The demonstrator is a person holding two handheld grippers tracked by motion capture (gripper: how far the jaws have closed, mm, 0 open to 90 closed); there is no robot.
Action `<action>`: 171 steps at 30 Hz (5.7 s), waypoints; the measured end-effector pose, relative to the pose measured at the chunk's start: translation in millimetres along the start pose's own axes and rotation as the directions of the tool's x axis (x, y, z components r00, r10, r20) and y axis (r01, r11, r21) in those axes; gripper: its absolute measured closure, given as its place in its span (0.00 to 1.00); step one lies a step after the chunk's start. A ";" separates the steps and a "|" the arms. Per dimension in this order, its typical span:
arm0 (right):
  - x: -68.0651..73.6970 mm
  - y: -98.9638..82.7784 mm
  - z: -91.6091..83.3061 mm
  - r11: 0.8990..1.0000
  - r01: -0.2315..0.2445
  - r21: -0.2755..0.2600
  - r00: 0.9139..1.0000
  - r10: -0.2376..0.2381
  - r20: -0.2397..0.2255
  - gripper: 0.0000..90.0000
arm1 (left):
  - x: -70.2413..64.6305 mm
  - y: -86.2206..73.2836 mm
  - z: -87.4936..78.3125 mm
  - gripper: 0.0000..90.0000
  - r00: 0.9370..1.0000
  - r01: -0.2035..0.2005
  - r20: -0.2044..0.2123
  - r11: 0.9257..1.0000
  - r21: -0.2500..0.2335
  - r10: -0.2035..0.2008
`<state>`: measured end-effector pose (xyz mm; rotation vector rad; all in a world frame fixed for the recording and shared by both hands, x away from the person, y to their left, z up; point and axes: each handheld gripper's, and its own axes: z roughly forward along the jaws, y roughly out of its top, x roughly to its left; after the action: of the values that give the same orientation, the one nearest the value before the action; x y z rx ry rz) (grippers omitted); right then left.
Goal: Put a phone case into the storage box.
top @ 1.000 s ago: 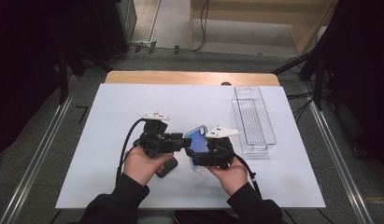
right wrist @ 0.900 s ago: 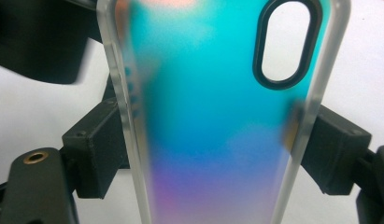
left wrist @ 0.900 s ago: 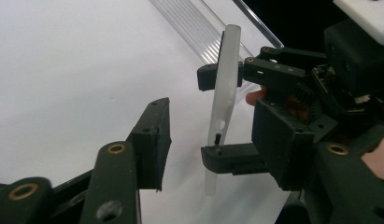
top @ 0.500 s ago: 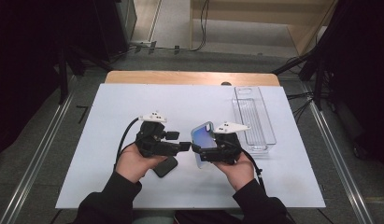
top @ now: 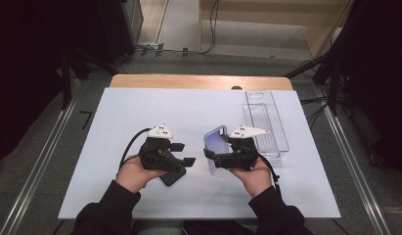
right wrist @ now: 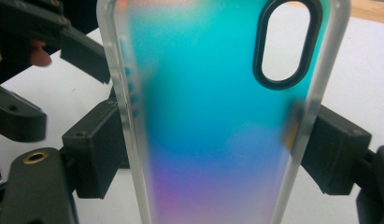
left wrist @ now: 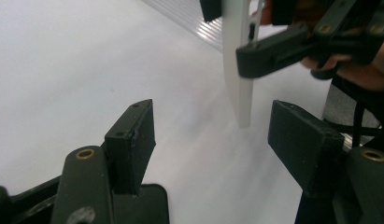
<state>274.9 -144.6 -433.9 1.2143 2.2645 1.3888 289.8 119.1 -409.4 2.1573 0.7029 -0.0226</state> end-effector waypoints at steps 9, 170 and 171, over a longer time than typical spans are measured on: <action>-5.1 -0.3 -2.8 1.000 -0.005 -0.005 1.000 0.005 -0.008 0.17 | 8.0 -22.8 -1.2 0.33 1.000 -0.010 -0.001 1.000 0.005 0.010; -238.7 70.5 49.1 0.952 -0.291 -0.093 0.816 0.298 0.496 0.17 | 32.0 -88.6 -34.4 0.33 0.962 0.246 -0.128 0.969 0.013 -0.242; -238.1 71.0 48.7 0.953 -0.287 -0.095 0.815 0.295 0.499 0.16 | 32.2 -88.6 -34.4 0.33 0.962 0.245 -0.127 0.969 0.016 -0.241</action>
<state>491.0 -275.0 -454.0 1.7383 1.7480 0.9981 265.7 202.6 -459.5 2.1029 1.0436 -0.0296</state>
